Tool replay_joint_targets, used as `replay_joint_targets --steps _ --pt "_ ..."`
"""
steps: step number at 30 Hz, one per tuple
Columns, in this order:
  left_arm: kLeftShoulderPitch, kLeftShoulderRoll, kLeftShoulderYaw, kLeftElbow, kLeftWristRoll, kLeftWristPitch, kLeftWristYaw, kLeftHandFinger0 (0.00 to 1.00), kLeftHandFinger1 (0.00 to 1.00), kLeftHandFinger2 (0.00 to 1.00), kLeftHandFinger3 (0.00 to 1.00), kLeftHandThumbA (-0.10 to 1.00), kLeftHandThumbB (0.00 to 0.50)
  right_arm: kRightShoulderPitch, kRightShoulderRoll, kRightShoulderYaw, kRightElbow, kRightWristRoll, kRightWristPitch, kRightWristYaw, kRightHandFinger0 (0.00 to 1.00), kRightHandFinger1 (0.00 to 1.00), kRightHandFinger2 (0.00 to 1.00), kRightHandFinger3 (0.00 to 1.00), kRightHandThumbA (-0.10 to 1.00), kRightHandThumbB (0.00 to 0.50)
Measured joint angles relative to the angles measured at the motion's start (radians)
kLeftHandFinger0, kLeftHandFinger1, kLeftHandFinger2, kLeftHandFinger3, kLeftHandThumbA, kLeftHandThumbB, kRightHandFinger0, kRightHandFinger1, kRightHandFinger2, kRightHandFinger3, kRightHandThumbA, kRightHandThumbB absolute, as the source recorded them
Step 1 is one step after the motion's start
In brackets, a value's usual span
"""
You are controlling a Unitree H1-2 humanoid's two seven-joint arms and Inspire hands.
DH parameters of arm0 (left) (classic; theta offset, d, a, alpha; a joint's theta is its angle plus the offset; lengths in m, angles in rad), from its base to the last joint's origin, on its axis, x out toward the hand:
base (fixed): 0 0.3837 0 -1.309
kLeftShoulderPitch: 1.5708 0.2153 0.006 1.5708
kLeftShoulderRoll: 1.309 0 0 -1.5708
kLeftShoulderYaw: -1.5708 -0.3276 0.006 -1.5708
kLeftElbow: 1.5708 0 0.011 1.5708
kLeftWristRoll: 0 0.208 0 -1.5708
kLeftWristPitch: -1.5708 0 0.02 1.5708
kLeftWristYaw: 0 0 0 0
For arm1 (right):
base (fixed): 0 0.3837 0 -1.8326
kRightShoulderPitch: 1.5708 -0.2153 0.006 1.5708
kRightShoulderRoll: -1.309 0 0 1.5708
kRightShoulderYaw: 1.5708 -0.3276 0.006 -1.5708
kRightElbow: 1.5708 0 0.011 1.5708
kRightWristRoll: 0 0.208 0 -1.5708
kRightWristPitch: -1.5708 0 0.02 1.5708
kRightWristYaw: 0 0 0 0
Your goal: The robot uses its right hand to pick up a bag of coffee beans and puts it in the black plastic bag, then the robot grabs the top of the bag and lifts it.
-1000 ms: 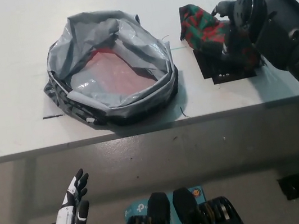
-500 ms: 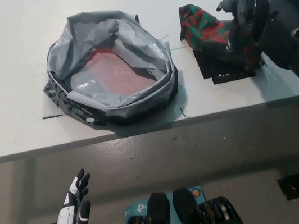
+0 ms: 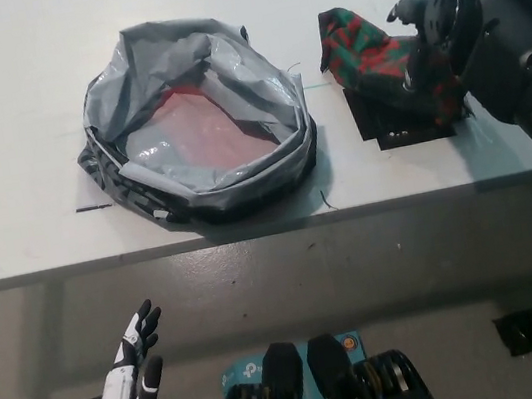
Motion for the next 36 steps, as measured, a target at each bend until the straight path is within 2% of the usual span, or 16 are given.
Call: replay_joint_targets --steps 3,7,17,21,22,23,24,25,26,27,28,30,33,34,36 --pt "-0.001 0.000 0.000 0.000 0.000 0.000 0.000 1.00 1.00 1.00 1.00 1.00 0.215 0.005 0.002 0.000 0.024 0.000 -0.005 -0.005 1.00 1.00 1.00 1.00 0.93 0.500" --pt "-0.002 0.000 0.000 0.000 -0.001 0.000 0.000 1.00 1.00 1.00 1.00 1.00 0.236 0.008 0.007 0.002 0.050 -0.001 -0.011 -0.016 1.00 1.00 1.00 1.00 0.90 0.500" --pt "-0.007 0.000 -0.001 0.000 0.000 0.000 0.000 1.00 1.00 1.00 1.00 1.00 0.225 0.017 0.027 0.010 0.116 -0.010 -0.033 -0.085 1.00 1.00 1.00 1.00 0.89 0.500" --pt "-0.015 0.000 -0.003 0.000 0.000 0.000 0.000 1.00 1.00 1.00 1.00 1.00 0.230 0.020 0.030 0.006 0.125 -0.009 -0.043 -0.101 1.00 1.00 1.00 1.00 0.76 0.500" --pt "-0.016 0.000 -0.003 0.000 0.000 0.000 0.000 1.00 1.00 1.00 1.00 1.00 0.237 0.022 0.030 0.003 0.125 -0.008 -0.044 -0.104 0.77 0.90 1.00 1.00 0.79 0.461" --pt "-0.019 0.000 -0.004 0.000 0.000 0.000 0.000 1.00 1.00 1.00 1.00 1.00 0.238 0.026 0.032 -0.014 0.125 -0.004 -0.047 -0.121 0.62 0.73 0.92 1.00 0.79 0.447" --pt "-0.020 0.000 -0.004 0.000 0.000 0.000 0.000 1.00 1.00 1.00 1.00 1.00 0.238 0.031 0.033 -0.025 0.124 -0.001 -0.052 -0.138 0.51 0.60 0.74 1.00 0.78 0.412" --pt "-0.020 0.000 -0.004 0.000 0.000 0.000 0.000 1.00 1.00 1.00 1.00 1.00 0.236 0.033 0.033 -0.029 0.123 0.000 -0.054 -0.147 0.69 0.87 0.92 1.00 0.70 0.369" --pt "-0.021 0.000 -0.005 0.000 0.000 0.001 0.000 1.00 1.00 1.00 1.00 1.00 0.236 0.042 0.033 -0.042 0.121 0.003 -0.063 -0.178 0.66 0.82 0.85 0.97 0.64 0.334" --pt "-0.021 0.000 -0.005 0.000 0.000 0.001 0.000 1.00 1.00 1.00 1.00 1.00 0.236 0.050 0.033 -0.058 0.118 0.007 -0.072 -0.205 0.66 0.82 0.85 0.97 0.64 0.334" --pt "-0.021 0.000 -0.005 0.000 0.000 0.001 0.000 1.00 1.00 1.00 1.00 1.00 0.233 0.055 0.033 -0.069 0.117 0.010 -0.076 -0.223 0.39 0.50 0.57 0.68 0.59 0.322" --pt "-0.022 0.000 -0.006 0.000 0.000 0.001 0.000 1.00 1.00 1.00 1.00 1.00 0.246 0.068 0.033 -0.103 0.113 0.019 -0.091 -0.271 0.05 0.15 0.29 0.37 0.51 0.289" --pt "-0.024 0.000 -0.006 0.000 0.000 0.002 0.000 1.00 1.00 1.00 1.00 1.00 0.246 0.079 0.033 -0.167 0.109 0.041 -0.109 -0.321 0.03 0.24 0.42 0.38 0.46 0.272" --pt "-0.028 0.000 -0.006 0.000 0.001 0.002 0.000 1.00 1.00 1.00 1.00 1.00 0.246 0.090 0.033 -0.228 0.107 0.065 -0.133 -0.364 0.03 0.32 0.54 0.38 0.38 0.269" --pt "-0.030 0.000 -0.007 0.000 0.002 0.002 0.000 1.00 1.00 1.00 1.00 1.00 0.243 0.101 0.033 -0.281 0.104 0.089 -0.156 -0.398 0.04 0.39 0.65 0.42 0.36 0.269"
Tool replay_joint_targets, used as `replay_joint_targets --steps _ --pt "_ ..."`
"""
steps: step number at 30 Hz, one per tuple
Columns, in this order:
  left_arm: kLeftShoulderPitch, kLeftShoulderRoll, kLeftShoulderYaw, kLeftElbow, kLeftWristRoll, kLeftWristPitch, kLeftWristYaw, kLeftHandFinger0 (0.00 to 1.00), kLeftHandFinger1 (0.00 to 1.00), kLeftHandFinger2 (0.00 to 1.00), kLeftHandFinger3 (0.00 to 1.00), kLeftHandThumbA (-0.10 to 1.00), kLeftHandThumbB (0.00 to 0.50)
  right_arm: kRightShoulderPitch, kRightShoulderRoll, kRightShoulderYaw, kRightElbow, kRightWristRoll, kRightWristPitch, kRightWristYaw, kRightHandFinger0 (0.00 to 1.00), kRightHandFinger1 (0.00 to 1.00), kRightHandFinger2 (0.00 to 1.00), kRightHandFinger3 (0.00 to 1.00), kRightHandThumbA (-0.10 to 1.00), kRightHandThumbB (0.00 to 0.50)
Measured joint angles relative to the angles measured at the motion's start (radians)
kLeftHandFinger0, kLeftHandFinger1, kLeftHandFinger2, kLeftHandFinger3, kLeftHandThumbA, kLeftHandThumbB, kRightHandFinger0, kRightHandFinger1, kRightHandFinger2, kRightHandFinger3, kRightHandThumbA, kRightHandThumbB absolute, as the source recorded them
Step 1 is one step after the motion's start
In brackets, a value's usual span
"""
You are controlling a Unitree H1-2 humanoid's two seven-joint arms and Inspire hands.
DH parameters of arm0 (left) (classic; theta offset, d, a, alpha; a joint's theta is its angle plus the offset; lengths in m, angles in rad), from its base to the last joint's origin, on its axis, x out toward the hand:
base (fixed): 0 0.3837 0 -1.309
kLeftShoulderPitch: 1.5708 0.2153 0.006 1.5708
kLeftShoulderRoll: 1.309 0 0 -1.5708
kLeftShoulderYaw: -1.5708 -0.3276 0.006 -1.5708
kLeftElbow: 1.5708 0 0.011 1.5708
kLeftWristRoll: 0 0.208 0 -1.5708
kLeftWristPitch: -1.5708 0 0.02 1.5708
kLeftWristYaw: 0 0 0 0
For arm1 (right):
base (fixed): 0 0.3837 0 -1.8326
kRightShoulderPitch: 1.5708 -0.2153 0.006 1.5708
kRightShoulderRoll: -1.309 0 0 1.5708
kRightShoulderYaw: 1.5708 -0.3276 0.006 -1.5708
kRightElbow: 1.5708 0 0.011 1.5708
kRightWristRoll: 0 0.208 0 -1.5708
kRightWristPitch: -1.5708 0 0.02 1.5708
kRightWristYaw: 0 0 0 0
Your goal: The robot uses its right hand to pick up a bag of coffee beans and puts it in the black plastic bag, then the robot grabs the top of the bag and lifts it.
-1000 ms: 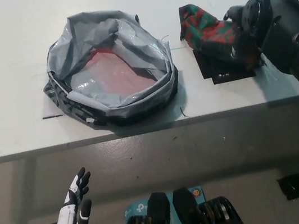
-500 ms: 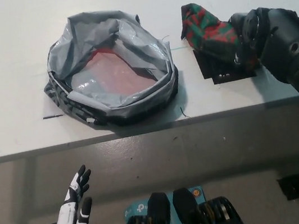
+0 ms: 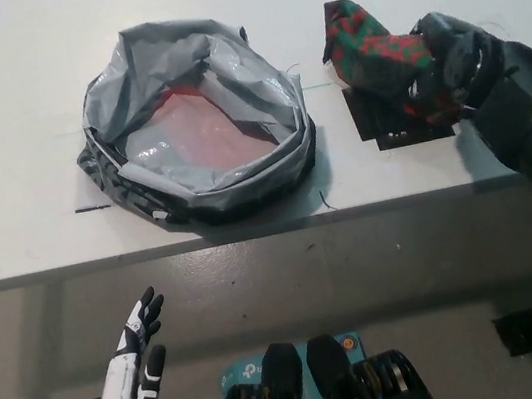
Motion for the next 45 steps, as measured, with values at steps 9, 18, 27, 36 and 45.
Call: replay_joint_targets --steps 9,18,27,36,45 --pt "-0.006 0.001 -0.007 0.000 0.010 0.001 0.000 1.00 1.00 1.00 1.00 1.00 0.206 0.038 0.009 -0.261 0.004 0.157 -0.095 -0.055 0.10 0.52 0.83 0.80 0.21 0.298" --pt "-0.008 0.001 -0.008 0.000 0.019 0.003 0.000 1.00 1.00 1.00 1.00 1.00 0.182 0.047 0.040 -0.511 0.019 0.319 -0.081 -0.020 0.00 0.19 0.61 0.26 -0.05 0.179" --pt "-0.014 0.001 -0.008 0.000 0.022 0.004 0.000 1.00 1.00 1.00 1.00 1.00 0.164 0.054 0.053 -0.752 0.047 0.475 -0.023 0.033 0.00 0.11 0.60 0.81 -0.10 0.147" --pt "-0.037 0.008 -0.009 0.003 0.029 0.003 0.000 1.00 1.00 1.00 1.00 1.00 0.163 0.028 0.053 -0.855 0.024 0.609 0.029 0.082 0.00 0.08 0.58 0.35 -0.10 0.182" --pt "-0.040 0.012 -0.010 0.014 0.030 0.002 0.000 1.00 1.00 1.00 1.00 1.00 0.153 -0.017 0.054 -0.861 -0.030 0.689 0.061 0.103 0.00 0.21 0.67 0.92 -0.10 0.146"
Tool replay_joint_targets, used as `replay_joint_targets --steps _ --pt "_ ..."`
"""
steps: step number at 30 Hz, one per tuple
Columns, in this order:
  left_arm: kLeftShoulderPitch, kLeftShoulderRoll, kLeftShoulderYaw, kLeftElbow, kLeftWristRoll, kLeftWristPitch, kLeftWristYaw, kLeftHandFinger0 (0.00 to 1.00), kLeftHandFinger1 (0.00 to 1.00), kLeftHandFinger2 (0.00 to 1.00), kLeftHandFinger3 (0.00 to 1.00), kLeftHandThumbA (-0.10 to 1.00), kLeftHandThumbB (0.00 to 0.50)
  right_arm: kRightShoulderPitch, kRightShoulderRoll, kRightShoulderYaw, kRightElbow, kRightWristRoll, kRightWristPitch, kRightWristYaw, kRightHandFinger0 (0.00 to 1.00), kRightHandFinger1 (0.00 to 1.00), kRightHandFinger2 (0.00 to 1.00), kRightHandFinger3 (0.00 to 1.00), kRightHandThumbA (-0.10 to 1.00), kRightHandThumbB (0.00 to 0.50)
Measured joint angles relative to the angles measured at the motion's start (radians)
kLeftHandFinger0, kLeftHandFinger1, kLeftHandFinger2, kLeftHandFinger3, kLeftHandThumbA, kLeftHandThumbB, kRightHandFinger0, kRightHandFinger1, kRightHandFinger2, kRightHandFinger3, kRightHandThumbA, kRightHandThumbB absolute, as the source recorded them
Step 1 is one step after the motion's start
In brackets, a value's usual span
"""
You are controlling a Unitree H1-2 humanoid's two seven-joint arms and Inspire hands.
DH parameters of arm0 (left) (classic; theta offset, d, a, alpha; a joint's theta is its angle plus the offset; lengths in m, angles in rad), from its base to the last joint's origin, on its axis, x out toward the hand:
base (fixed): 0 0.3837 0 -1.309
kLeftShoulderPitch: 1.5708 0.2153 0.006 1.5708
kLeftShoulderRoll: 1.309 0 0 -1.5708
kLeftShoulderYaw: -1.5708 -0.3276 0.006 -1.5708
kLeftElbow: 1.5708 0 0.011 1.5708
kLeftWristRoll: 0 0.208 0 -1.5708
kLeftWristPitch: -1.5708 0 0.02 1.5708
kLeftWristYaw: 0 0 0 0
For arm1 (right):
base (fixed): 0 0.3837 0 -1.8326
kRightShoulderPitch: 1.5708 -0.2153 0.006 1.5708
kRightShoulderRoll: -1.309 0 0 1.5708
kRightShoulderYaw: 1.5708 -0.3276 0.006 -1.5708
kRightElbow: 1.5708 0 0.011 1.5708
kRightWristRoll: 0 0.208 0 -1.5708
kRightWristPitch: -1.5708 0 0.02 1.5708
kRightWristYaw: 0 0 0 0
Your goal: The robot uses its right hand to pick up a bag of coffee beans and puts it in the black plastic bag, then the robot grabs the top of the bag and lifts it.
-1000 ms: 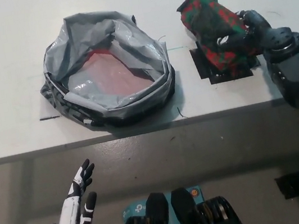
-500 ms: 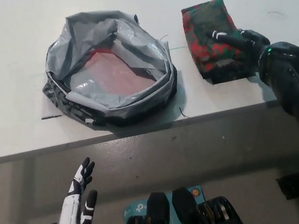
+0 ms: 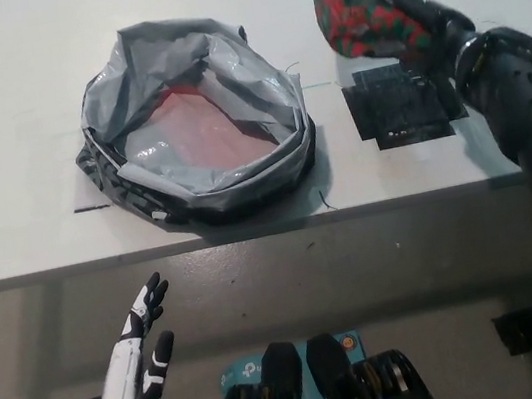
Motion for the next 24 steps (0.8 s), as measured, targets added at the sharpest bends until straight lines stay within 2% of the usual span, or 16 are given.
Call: replay_joint_targets --steps 1,4,6,8,10,13,15,16,18,19,20,24 --pt "0.000 0.000 0.000 0.001 0.000 0.000 0.000 1.00 1.00 1.00 1.00 1.00 0.153 0.000 0.002 0.003 -0.021 0.010 0.007 0.002 0.00 0.21 0.67 0.92 -0.10 0.146" --pt "0.000 0.000 -0.001 0.004 0.000 -0.001 0.000 1.00 1.00 1.00 1.00 1.00 0.159 -0.001 0.004 0.011 -0.060 0.023 0.023 0.003 0.00 0.18 0.63 0.82 -0.10 0.130" --pt "0.000 0.001 -0.001 0.006 0.000 -0.001 0.000 1.00 1.00 1.00 1.00 1.00 0.167 -0.002 0.005 0.019 -0.081 0.027 0.032 0.003 0.00 0.16 0.62 0.86 -0.10 0.113" --pt "0.000 0.001 -0.001 0.010 0.000 -0.001 0.000 1.00 1.00 1.00 1.00 1.00 0.174 -0.009 0.013 0.041 -0.147 0.038 0.063 0.003 0.00 0.16 0.63 0.82 -0.10 0.120" --pt "0.000 0.001 -0.001 0.011 0.001 -0.001 0.000 1.00 1.00 1.00 1.00 1.00 0.166 -0.017 0.020 0.064 -0.184 0.042 0.085 0.004 0.00 0.18 0.65 0.89 -0.10 0.122" --pt "0.000 0.001 -0.002 0.011 0.001 -0.001 0.000 1.00 1.00 1.00 1.00 1.00 0.163 -0.032 0.034 0.103 -0.241 0.043 0.110 0.004 0.00 0.21 0.65 0.75 -0.10 0.111" --pt "-0.001 0.001 -0.002 0.011 0.001 -0.001 0.000 1.00 1.00 1.00 1.00 1.00 0.158 -0.043 0.047 0.142 -0.274 0.043 0.125 0.005 0.00 0.22 0.65 0.72 -0.10 0.120" --pt "-0.001 0.001 -0.002 0.011 0.001 -0.001 0.000 1.00 1.00 1.00 1.00 1.00 0.160 -0.043 0.047 0.142 -0.274 0.043 0.125 0.005 0.00 0.23 0.66 0.76 -0.10 0.123" --pt "-0.001 0.001 -0.003 0.011 0.001 -0.002 0.000 1.00 1.00 1.00 1.00 1.00 0.161 -0.056 0.066 0.179 -0.297 0.043 0.141 0.005 0.00 0.24 0.66 0.78 -0.10 0.120" --pt "-0.001 0.001 -0.003 0.011 0.001 -0.002 0.000 1.00 1.00 1.00 1.00 1.00 0.170 -0.060 0.072 0.187 -0.300 0.043 0.145 0.005 0.00 0.24 0.66 0.91 -0.10 0.103" --pt "-0.001 0.001 -0.003 0.011 0.001 -0.002 0.000 1.00 1.00 1.00 1.00 1.00 0.169 -0.065 0.079 0.195 -0.303 0.043 0.150 0.004 0.00 0.24 0.67 0.95 -0.10 0.109" --pt "-0.001 0.002 -0.004 0.012 0.001 -0.002 0.000 1.00 1.00 1.00 1.00 1.00 0.179 -0.074 0.103 0.227 -0.310 0.043 0.161 0.004 0.00 0.30 0.74 1.00 -0.10 0.122"
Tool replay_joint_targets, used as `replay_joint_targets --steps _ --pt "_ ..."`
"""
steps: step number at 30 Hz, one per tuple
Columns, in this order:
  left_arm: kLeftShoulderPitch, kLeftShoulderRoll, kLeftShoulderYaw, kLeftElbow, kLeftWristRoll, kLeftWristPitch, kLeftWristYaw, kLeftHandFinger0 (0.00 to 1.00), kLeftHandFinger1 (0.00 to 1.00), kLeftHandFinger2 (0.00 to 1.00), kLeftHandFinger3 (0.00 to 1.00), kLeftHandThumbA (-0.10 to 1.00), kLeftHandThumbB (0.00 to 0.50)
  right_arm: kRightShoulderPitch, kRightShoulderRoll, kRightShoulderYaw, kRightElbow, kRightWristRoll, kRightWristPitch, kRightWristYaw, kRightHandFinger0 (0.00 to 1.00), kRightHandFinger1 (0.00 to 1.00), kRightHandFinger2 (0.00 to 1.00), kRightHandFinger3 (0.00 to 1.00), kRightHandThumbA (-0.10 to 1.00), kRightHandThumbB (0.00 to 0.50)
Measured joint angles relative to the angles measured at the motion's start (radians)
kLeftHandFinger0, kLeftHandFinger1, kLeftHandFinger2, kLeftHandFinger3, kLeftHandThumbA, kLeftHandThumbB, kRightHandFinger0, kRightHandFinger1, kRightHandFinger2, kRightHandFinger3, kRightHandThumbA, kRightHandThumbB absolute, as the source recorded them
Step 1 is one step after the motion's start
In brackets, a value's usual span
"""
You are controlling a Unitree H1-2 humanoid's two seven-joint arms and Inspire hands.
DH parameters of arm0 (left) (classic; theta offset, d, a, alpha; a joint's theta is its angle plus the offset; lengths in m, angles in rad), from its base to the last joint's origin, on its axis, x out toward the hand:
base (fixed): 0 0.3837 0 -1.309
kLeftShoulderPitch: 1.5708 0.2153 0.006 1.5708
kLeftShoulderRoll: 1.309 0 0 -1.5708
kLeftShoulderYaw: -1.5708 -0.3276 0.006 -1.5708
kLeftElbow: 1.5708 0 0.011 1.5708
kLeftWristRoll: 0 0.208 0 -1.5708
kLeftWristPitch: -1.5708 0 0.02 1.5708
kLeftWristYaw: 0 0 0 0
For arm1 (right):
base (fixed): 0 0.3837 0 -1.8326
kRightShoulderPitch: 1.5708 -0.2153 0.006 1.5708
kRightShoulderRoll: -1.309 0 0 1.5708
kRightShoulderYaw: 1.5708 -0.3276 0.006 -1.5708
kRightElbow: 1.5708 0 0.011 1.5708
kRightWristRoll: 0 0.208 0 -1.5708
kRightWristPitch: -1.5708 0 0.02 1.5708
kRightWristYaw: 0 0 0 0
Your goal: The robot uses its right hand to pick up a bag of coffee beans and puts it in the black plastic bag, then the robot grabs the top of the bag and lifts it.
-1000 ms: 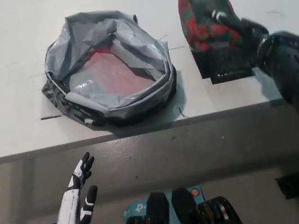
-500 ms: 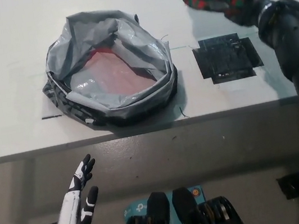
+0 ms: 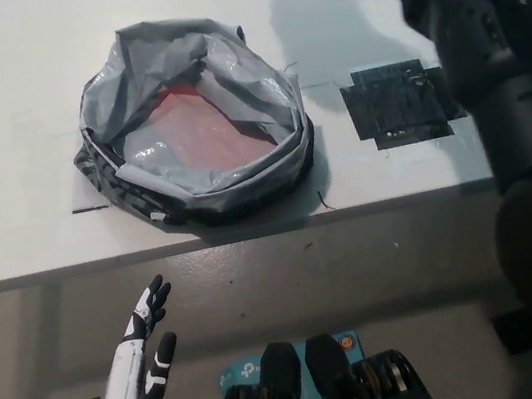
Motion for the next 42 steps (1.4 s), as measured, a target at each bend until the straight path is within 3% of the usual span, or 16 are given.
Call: replay_joint_targets --steps 5,6,9,10,12,13,18,22,26,33,42 --pt "0.000 0.000 -0.003 0.000 -0.001 0.000 -0.001 1.00 1.00 1.00 1.00 1.00 0.182 0.000 0.060 0.057 -0.013 -0.001 0.003 -0.002 0.00 0.37 0.79 1.00 -0.10 0.158" --pt "0.000 0.000 -0.003 0.000 -0.001 0.000 -0.001 1.00 1.00 1.00 1.00 1.00 0.191 0.000 0.060 0.057 -0.013 -0.001 0.003 -0.002 0.00 0.35 0.77 0.82 -0.10 0.169" --pt "0.000 0.001 -0.005 0.000 -0.002 0.000 -0.001 1.00 1.00 1.00 1.00 1.00 0.199 0.000 0.087 0.100 -0.013 -0.008 0.003 -0.002 0.00 0.32 0.73 0.75 -0.10 0.156" --pt "0.000 0.001 -0.005 0.000 -0.002 0.000 -0.001 1.00 1.00 1.00 1.00 1.00 0.199 0.000 0.093 0.127 -0.012 -0.013 0.003 -0.003 0.00 0.32 0.73 0.80 -0.10 0.158" --pt "0.000 0.001 -0.006 0.000 -0.003 0.000 -0.001 1.00 1.00 1.00 1.00 1.00 0.200 0.000 0.100 0.154 -0.013 -0.025 0.003 -0.003 0.00 0.26 0.67 0.65 -0.10 0.153" --pt "0.000 0.001 -0.006 0.000 -0.002 0.001 -0.001 1.00 1.00 1.00 1.00 1.00 0.200 0.000 0.102 0.166 -0.013 -0.029 0.003 -0.004 0.00 0.25 0.66 0.53 -0.10 0.150" --pt "-0.001 0.002 -0.008 0.000 -0.002 0.002 -0.002 1.00 1.00 1.00 1.00 1.00 0.207 0.001 0.107 0.240 -0.013 -0.059 0.000 -0.004 0.00 0.33 0.76 0.64 -0.10 0.135" --pt "-0.001 0.003 -0.009 0.000 -0.001 0.003 -0.002 1.00 1.00 1.00 1.00 1.00 0.225 0.005 0.105 0.310 -0.017 -0.092 -0.008 0.005 0.02 0.40 0.76 0.69 -0.10 0.180" --pt "-0.004 0.004 -0.011 0.000 0.002 0.004 -0.002 1.00 1.00 1.00 1.00 1.00 0.231 0.013 0.101 0.393 -0.025 -0.132 -0.010 0.018 0.00 0.40 0.70 0.69 -0.10 0.182" --pt "-0.008 0.006 -0.013 0.000 0.003 0.005 -0.002 1.00 1.00 1.00 1.00 1.00 0.233 0.017 0.074 0.519 -0.046 -0.207 -0.021 0.040 0.03 0.45 0.72 0.64 -0.10 0.178" --pt "-0.014 0.012 -0.015 0.000 0.003 0.007 -0.009 1.00 1.00 1.00 1.00 1.00 0.240 0.032 0.036 0.599 -0.051 -0.270 -0.057 0.069 0.08 0.51 0.78 0.72 -0.10 0.170"
